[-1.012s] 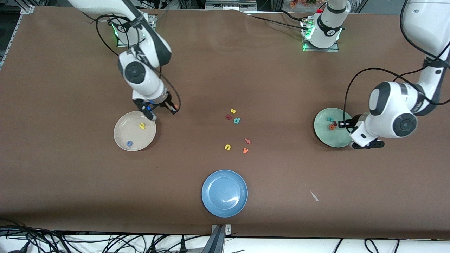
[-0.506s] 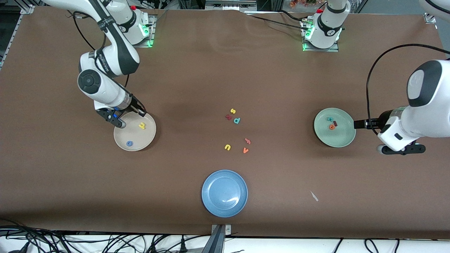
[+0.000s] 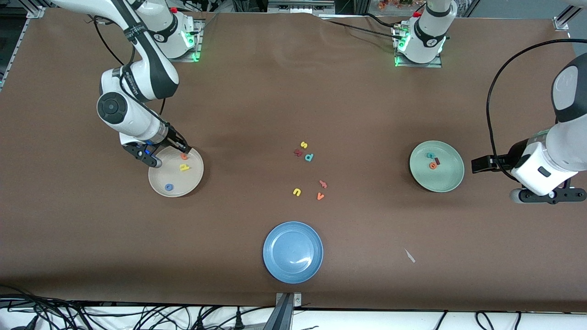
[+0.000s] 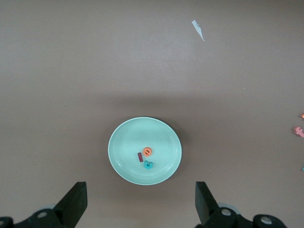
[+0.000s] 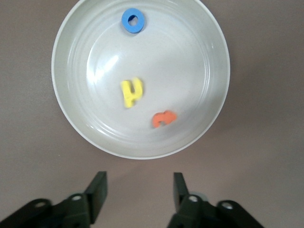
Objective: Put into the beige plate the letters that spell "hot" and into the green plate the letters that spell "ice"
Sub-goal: 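Drop the pink letter with the left gripper while the right gripper drops orange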
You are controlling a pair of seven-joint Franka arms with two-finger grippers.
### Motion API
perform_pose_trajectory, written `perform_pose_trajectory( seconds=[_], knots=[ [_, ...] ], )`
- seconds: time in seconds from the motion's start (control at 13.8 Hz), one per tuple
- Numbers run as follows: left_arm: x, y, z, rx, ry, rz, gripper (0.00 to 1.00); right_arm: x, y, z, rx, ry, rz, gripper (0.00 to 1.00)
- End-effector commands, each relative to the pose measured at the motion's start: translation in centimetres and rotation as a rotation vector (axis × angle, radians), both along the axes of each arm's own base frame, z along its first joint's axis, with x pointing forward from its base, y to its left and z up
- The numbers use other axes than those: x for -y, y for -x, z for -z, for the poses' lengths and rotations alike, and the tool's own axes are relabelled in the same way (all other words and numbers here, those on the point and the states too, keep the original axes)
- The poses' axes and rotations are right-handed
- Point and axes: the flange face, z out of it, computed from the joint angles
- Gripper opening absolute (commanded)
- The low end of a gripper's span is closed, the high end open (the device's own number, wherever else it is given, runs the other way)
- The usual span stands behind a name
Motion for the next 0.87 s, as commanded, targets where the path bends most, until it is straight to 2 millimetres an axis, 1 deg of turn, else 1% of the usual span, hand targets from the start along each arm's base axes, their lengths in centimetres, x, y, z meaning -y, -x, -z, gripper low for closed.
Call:
perform_pose_trajectory(
  seconds=[0.0,0.07,0.14,0.22,0.29,0.36,0.43,0.51,0.58,0.65,0.72,0.8],
  knots=[
    [0.3,-0.4,-0.7,-0.004,0.038,0.009,1.0,0.6,-0.2,-0.9,0.008,-0.008,0.003,0.72],
    [0.3,-0.1,-1.7,0.011,0.034,0.047,1.0,0.7,-0.5,-1.1,0.013,-0.01,0.008,0.75],
    [1.0,0.3,-2.6,0.023,0.015,0.109,1.0,1.1,-0.9,-1.5,0.023,-0.008,0.021,0.76],
    [0.4,0.4,-3.1,0.032,0.006,0.141,0.99,1.1,-1.7,-2.4,0.041,-0.016,0.024,0.8],
    [-0.2,0.6,-3.5,0.038,0.036,0.142,0.99,1.2,-2.2,-3.3,0.041,-0.013,0.033,0.83],
    [-0.1,0.9,-4.0,0.058,0.085,0.134,0.98,1.6,-3.1,-4.7,0.04,-0.01,0.042,0.89],
    [-0.4,1.0,-4.0,0.077,0.101,0.125,0.98,2.0,-4.1,-6.4,0.036,-0.006,0.051,0.95],
    [-0.2,1.5,-4.0,0.094,0.093,0.127,0.98,2.3,-5.0,-8.0,0.028,-0.003,0.057,0.98],
    [-0.3,1.8,-3.7,0.112,0.089,0.12,0.98,2.4,-5.8,-9.6,0.027,0.001,0.053,0.98],
    [-0.6,2.3,-3.6,0.122,0.088,0.115,0.98,3.2,-6.6,-10.9,0.03,0.005,0.061,0.98],
    [-0.8,2.7,-3.3,0.118,0.075,0.117,0.95,4.0,-7.3,-12.2,0.038,0.009,0.061,0.99],
    [-0.9,2.9,-2.6,0.102,0.048,0.125,0.94,4.4,-7.7,-13.8,0.042,0.012,0.038,0.99]
  ],
)
